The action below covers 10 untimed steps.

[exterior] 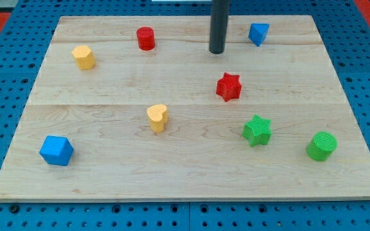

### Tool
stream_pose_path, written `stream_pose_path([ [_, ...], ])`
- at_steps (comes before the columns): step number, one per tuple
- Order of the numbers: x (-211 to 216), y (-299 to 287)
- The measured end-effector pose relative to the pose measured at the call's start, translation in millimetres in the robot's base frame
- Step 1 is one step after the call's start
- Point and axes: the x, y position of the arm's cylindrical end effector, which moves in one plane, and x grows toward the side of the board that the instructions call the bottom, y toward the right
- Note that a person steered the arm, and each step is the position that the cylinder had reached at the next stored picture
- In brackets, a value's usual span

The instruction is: Slightly move the red star towards the center

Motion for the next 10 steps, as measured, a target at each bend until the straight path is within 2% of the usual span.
stream_pose_path([
  [1, 2.0, 29.9],
  [2, 0.9, 97.6],
  [3, 27.9, 139.1],
  [4, 92.8, 146.0],
  [5, 128.9, 121.6],
  [6, 119.3, 29.8],
  [7, 105.5, 4.2],
  [8, 72.0, 27.5],
  [9, 43.6, -1.6],
  [10, 12.1, -3.8],
])
